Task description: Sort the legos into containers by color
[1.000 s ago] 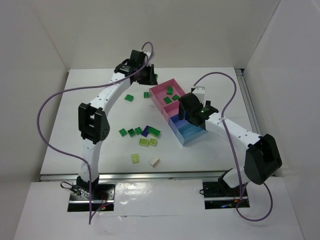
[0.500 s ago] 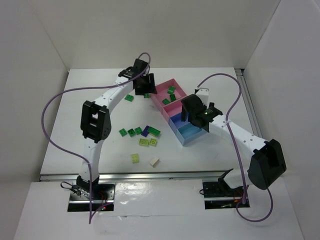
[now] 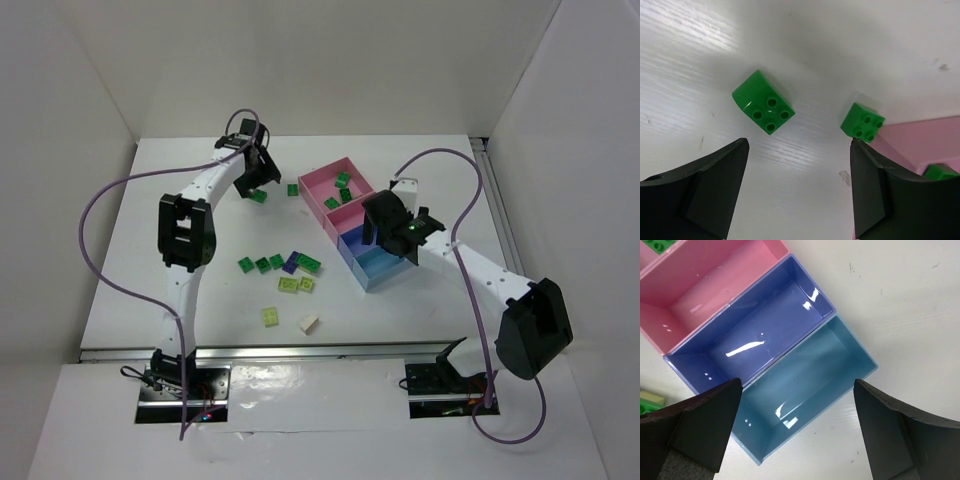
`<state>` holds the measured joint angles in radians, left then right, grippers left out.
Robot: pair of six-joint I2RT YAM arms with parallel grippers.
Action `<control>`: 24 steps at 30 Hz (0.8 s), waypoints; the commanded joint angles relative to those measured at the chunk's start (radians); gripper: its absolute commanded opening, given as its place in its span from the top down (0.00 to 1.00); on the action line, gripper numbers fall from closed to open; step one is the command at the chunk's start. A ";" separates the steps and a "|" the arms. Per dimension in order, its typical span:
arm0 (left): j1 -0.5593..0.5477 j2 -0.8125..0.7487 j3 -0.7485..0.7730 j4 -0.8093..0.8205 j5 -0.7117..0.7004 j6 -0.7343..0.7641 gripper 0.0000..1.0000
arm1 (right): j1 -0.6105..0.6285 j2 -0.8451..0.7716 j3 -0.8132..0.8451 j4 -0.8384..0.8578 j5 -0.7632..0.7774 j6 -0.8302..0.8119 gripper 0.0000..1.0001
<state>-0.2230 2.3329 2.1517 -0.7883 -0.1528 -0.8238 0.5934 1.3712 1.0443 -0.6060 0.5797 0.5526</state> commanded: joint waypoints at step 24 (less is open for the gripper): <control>0.016 0.112 -0.035 -0.045 -0.134 -0.101 0.48 | 0.000 0.065 -0.073 0.046 -0.017 -0.008 0.00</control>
<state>-0.2153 2.4516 2.1674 -0.8188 -0.2703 -0.9848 0.5930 1.4239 0.9737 -0.5926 0.5606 0.5484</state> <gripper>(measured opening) 0.529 0.999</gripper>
